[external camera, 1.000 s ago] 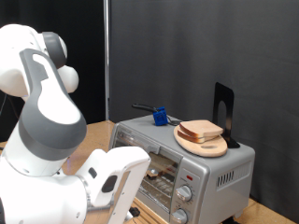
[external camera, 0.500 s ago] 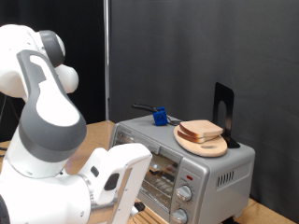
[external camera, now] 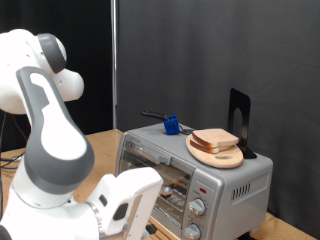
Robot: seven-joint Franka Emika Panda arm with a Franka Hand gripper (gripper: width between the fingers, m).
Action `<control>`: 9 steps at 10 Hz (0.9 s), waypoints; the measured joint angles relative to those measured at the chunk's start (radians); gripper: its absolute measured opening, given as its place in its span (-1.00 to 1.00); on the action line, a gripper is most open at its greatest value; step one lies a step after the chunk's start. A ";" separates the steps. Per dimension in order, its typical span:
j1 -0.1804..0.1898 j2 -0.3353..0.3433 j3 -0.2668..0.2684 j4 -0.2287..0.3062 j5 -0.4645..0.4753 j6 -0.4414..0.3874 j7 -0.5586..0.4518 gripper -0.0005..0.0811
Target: Make a piece of toast with the oven
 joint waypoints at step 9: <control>0.010 0.181 0.097 0.201 -0.031 0.056 0.011 0.68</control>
